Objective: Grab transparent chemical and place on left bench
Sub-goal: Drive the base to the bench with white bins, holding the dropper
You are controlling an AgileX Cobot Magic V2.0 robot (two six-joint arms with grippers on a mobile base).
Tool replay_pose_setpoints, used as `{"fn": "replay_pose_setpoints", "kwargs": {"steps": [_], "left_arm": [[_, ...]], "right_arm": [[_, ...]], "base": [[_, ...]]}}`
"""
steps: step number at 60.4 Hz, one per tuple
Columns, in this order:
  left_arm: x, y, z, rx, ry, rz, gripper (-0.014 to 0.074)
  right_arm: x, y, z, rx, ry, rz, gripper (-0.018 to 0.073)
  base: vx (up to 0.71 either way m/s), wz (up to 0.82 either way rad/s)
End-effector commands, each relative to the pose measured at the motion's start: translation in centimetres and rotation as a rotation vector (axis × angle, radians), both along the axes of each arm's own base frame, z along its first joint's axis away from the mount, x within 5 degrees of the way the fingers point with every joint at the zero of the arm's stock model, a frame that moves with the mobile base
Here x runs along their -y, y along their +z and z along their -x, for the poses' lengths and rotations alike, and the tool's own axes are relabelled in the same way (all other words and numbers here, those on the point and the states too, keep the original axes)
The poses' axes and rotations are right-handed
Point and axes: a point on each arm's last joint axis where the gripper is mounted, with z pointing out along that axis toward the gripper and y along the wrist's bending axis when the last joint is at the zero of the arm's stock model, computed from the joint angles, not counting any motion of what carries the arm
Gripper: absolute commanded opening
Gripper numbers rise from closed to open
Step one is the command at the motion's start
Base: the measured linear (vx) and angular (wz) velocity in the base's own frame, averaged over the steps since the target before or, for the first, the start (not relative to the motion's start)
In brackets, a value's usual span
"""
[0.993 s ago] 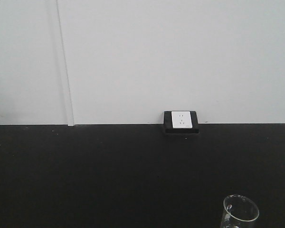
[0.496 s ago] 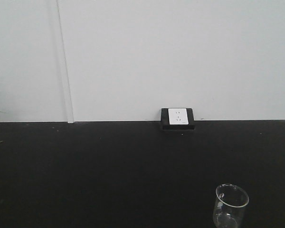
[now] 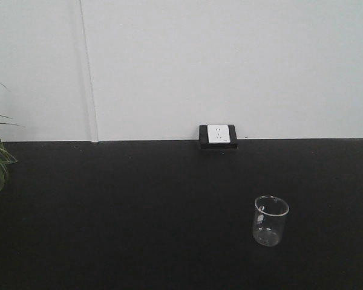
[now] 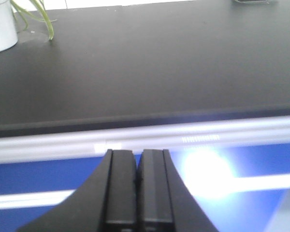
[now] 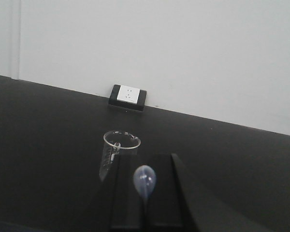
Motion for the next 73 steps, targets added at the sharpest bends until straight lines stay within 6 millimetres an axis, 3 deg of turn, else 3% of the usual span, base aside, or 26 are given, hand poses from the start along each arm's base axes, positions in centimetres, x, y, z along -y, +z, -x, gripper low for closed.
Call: {"fn": "replay_pose_setpoints", "kwargs": {"steps": [1, 43, 73], "left_arm": [[-0.02, 0.27, 0.15, 0.081, -0.001, 0.014, -0.0004], [-0.02, 0.27, 0.15, 0.081, -0.001, 0.014, -0.0004], [-0.02, 0.27, 0.15, 0.081, -0.001, 0.014, -0.0004]], "right_arm": [[-0.29, 1.39, -0.05, 0.068, 0.034, -0.013, -0.0004], [-0.30, 1.40, -0.05, 0.069, 0.035, -0.013, -0.0004], [-0.31, 1.41, -0.04, 0.071, 0.036, -0.013, -0.0004]], "base": [[-0.35, -0.02], [-0.36, 0.03], [-0.23, 0.65]]}}
